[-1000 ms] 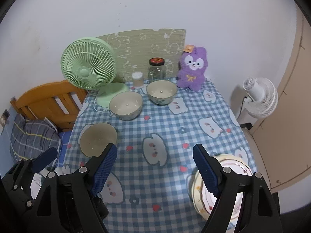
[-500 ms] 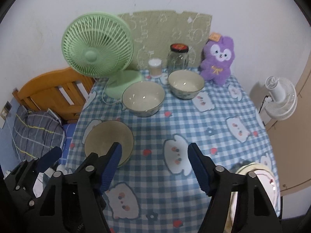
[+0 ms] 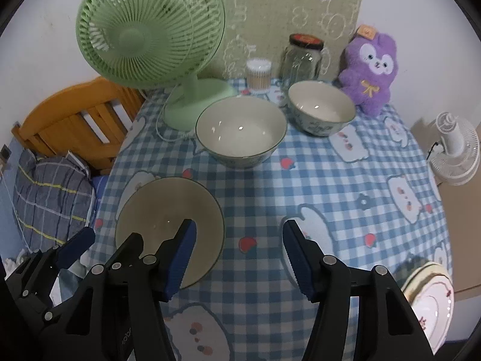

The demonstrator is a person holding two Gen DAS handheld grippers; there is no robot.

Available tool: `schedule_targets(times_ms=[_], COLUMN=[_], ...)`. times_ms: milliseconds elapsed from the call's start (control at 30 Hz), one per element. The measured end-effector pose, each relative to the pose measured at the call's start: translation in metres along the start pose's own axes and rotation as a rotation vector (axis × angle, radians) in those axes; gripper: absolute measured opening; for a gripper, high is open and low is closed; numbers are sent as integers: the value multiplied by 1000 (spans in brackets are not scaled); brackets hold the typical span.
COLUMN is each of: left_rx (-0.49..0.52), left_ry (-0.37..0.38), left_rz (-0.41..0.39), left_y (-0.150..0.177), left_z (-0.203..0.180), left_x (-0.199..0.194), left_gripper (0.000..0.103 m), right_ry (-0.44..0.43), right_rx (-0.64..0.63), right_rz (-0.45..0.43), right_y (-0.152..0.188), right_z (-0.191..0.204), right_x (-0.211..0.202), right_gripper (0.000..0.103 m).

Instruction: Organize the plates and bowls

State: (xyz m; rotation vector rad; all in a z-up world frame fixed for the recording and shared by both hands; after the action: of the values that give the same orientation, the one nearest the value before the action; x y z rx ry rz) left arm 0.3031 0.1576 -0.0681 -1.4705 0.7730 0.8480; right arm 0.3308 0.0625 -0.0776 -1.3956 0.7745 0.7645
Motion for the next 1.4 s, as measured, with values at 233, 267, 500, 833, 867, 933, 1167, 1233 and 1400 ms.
schedule_targets(times_ms=[233,267,500,833,867,933,1167,1233,1400], left_rx=[-34,-35,-35,-20,-16,-9,9,21,19], left_ry=[-18,-22,-35,-59,-60,-55,-48,-42,-27], left_rz=[35,41,68,83,84,87,105,89,80], left_y=[3,3,3,4,4,4,7,8,11], left_z=[8,8,10,7,7,7,7,4,-2], left_x=[29,33,54,67,67,68,66,61,49], left_gripper=[52,50,41,24,24,23,21,21,21], right_ry=[-13,-15,-17,-43,-38,-27,3,6,15], right_rx=[-25,-27,-26,-24,-31,-44,-60,-56,-48], right_rz=[43,48,80,114,115,114,127,137,123], right_y=[0,0,-1,1,1,1,4,5,8], right_z=[9,10,13,15,16,19,20,17,11], right_x=[32,36,59,74,74,73,68,66,53], right_gripper=[55,54,41,15,15,15,15,15,15])
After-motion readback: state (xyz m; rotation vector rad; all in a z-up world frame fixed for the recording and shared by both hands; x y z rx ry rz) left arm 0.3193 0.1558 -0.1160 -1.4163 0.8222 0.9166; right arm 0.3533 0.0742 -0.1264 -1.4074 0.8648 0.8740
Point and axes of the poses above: each gripper's, at about its wrist camera, not at the fingertips, and x roughly the way its jaws point, z to its left, y to its underside, the point moved 2 cm from there along x, roughly the way its jaws point
